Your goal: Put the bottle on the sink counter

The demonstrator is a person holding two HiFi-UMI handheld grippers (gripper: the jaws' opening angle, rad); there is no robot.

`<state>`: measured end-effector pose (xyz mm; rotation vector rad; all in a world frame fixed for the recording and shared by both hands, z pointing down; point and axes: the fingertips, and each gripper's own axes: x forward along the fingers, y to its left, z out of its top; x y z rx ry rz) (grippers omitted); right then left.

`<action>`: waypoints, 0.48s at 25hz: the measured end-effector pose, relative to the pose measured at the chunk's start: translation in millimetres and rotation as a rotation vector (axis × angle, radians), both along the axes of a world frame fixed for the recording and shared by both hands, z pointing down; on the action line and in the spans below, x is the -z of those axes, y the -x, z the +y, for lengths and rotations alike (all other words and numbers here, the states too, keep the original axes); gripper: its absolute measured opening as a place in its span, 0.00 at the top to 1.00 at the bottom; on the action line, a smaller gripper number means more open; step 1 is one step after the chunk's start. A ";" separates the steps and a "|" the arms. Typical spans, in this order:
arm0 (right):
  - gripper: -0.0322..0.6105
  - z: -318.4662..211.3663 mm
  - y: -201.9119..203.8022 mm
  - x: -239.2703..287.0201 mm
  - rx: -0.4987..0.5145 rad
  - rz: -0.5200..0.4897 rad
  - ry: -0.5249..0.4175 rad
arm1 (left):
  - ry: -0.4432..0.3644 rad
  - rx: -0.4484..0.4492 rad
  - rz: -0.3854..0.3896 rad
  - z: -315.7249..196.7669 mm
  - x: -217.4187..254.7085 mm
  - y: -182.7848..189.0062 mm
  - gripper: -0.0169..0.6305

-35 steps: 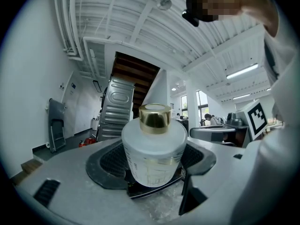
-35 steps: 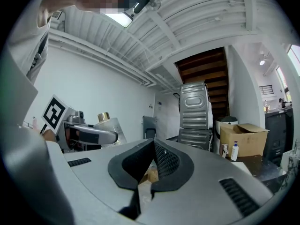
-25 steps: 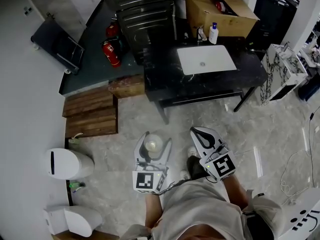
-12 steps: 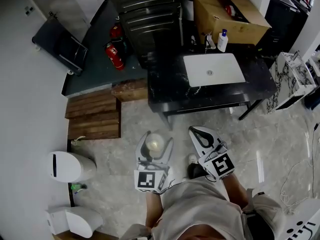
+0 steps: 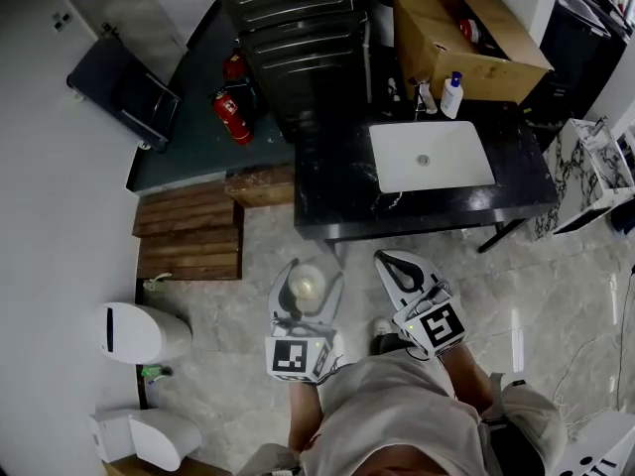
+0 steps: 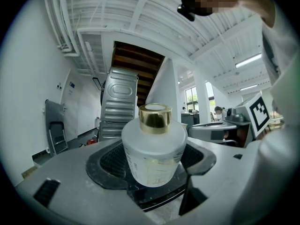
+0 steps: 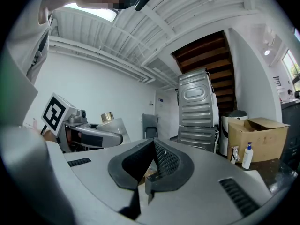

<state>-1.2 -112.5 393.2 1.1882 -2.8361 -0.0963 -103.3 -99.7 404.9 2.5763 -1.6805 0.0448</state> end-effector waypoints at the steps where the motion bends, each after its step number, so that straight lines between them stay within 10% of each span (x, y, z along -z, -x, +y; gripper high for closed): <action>1: 0.95 -4.7 -1.7 1.1 0.003 -0.001 -0.003 | 0.000 0.003 -0.001 -4.1 0.7 -1.6 0.47; 12: 0.95 -39.0 -17.9 1.0 0.045 -0.012 0.001 | -0.005 0.054 -0.014 -31.1 1.2 -14.2 0.47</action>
